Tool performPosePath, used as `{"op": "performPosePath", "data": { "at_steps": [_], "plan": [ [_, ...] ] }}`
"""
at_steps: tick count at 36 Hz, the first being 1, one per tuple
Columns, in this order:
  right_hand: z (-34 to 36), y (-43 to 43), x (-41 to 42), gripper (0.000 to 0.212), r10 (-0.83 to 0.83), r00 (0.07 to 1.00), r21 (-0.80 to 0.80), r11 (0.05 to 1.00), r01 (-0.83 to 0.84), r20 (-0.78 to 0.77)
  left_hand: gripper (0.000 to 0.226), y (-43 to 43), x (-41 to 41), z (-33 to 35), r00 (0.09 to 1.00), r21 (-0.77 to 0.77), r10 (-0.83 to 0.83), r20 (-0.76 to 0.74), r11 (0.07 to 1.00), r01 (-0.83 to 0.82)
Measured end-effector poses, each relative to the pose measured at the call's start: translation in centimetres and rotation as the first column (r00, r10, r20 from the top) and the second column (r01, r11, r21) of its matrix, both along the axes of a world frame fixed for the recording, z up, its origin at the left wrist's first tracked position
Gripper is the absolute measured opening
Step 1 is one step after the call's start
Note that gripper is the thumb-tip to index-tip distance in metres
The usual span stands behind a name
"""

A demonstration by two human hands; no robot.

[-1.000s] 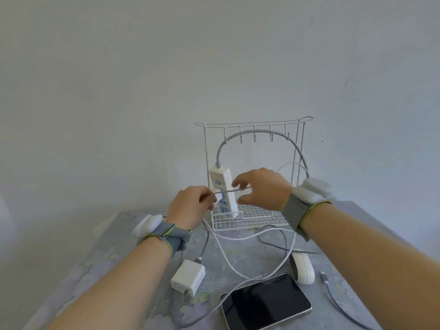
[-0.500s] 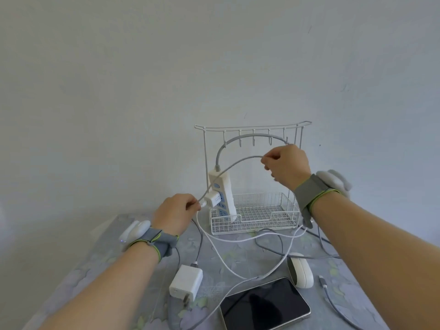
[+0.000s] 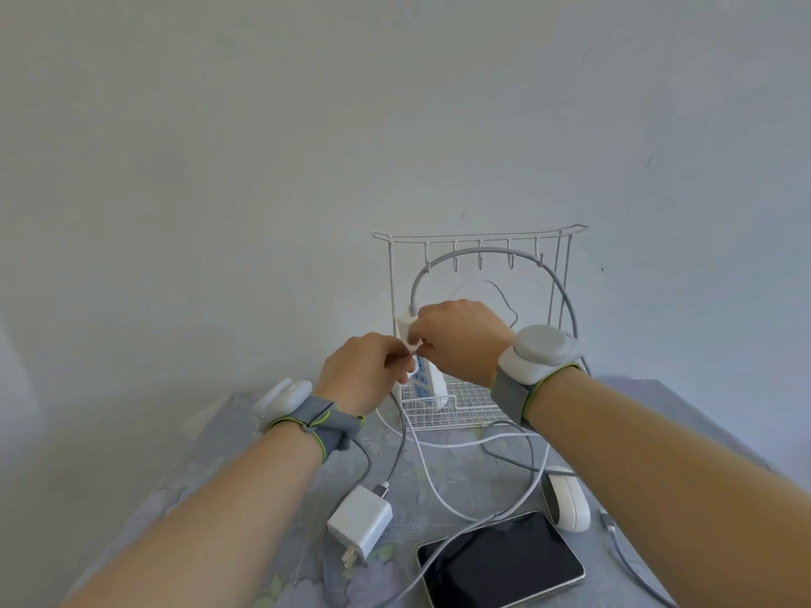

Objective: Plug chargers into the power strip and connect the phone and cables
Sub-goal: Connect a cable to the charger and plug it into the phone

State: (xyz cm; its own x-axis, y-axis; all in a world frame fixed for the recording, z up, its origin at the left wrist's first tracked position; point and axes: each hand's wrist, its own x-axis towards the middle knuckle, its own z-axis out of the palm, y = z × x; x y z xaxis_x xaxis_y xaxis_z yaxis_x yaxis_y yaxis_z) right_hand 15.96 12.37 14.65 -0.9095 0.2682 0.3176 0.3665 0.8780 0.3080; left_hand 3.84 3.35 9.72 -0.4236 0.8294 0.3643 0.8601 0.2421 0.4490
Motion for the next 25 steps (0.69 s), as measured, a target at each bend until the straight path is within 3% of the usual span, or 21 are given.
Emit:
{"op": "performPosePath", "data": {
  "at_steps": [3, 7, 13, 16, 19, 25],
  "plan": [
    [-0.3, 0.4, -0.1, 0.026, -0.019, 1.0, -0.063, 0.998, 0.018, -0.023, 0.016, -0.1, -0.1, -0.1, 0.999, -0.016, 0.018, -0.037, 1.0, -0.019],
    [-0.1, 1.8, 1.1, 0.024, -0.097, 0.978, -0.248, 0.967, 0.049, -0.185, 0.014, -0.8, -1.6, -1.0, 0.995, -0.067, 0.086, -0.06, 0.994, -0.09],
    [0.9, 6.0, 4.8, 0.02, -0.323, 0.812, -0.398, 0.909, 0.123, -0.486, 0.016, -2.0, -3.8, -2.9, 0.987, -0.136, 0.16, -0.01, 0.978, -0.159],
    [0.8, 6.8, 5.5, 0.021, -0.443, 0.78, -0.437, 0.866, 0.245, -0.441, 0.016, -1.9, -3.8, -3.0, 0.985, -0.133, 0.174, -0.002, 0.976, -0.173],
    [0.2, 6.4, 5.0, 0.023, -0.469, 0.823, -0.422, 0.849, 0.318, -0.321, 0.023, -1.3, -3.1, -2.4, 0.986, -0.103, 0.165, -0.007, 0.981, -0.164],
    [-0.9, 3.7, 3.1, 0.042, -0.205, 0.963, -0.436, 0.893, 0.111, -0.174, 0.023, -0.2, -1.1, -0.9, 0.997, -0.066, 0.079, -0.012, 0.995, -0.08]
  ]
}}
